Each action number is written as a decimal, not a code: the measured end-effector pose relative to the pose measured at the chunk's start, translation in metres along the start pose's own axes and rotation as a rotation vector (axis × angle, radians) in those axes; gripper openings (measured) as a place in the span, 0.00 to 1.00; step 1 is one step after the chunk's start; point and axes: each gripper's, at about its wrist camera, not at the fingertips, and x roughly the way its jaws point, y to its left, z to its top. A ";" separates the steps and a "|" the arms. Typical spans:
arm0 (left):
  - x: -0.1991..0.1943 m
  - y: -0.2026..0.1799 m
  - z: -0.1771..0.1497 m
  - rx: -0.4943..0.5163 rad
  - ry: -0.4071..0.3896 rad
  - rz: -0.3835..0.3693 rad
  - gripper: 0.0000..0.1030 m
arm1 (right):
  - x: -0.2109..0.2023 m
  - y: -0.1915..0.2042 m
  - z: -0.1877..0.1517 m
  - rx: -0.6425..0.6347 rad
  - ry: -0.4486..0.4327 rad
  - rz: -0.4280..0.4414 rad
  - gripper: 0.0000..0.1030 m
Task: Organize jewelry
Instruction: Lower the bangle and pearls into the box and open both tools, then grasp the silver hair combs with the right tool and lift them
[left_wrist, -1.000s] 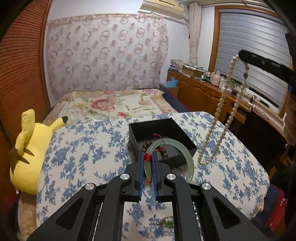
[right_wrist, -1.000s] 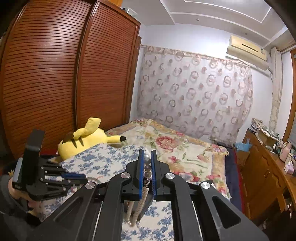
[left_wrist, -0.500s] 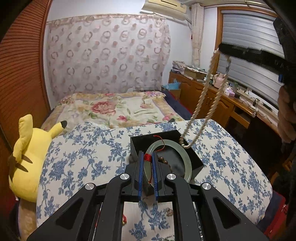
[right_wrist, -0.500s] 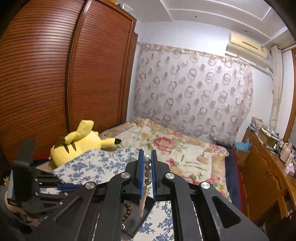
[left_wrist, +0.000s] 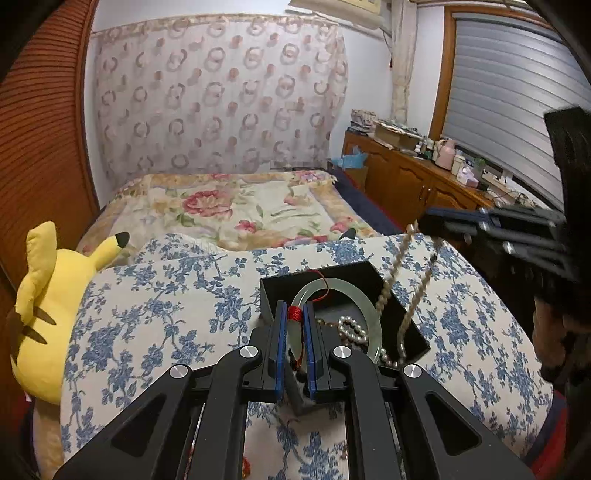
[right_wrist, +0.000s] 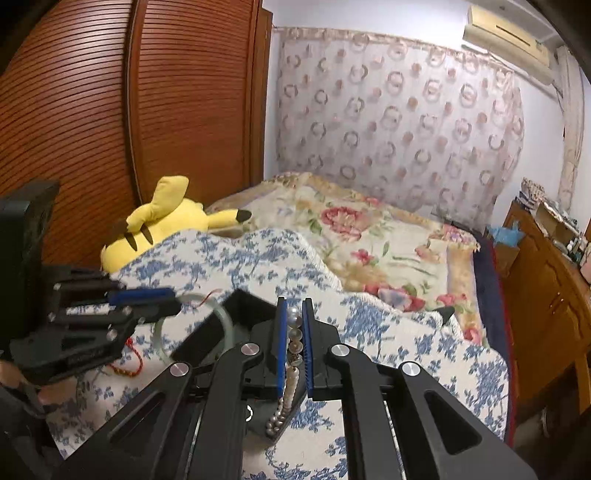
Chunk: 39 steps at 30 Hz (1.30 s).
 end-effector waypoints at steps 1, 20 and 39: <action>0.004 -0.001 0.001 0.001 0.004 0.002 0.08 | 0.000 -0.001 -0.002 0.004 0.001 0.005 0.09; 0.058 -0.009 0.011 0.015 0.089 0.030 0.10 | -0.012 -0.027 -0.062 0.081 0.036 0.035 0.21; -0.011 -0.003 -0.053 0.063 0.084 -0.007 0.68 | -0.048 0.030 -0.135 0.077 0.061 0.112 0.29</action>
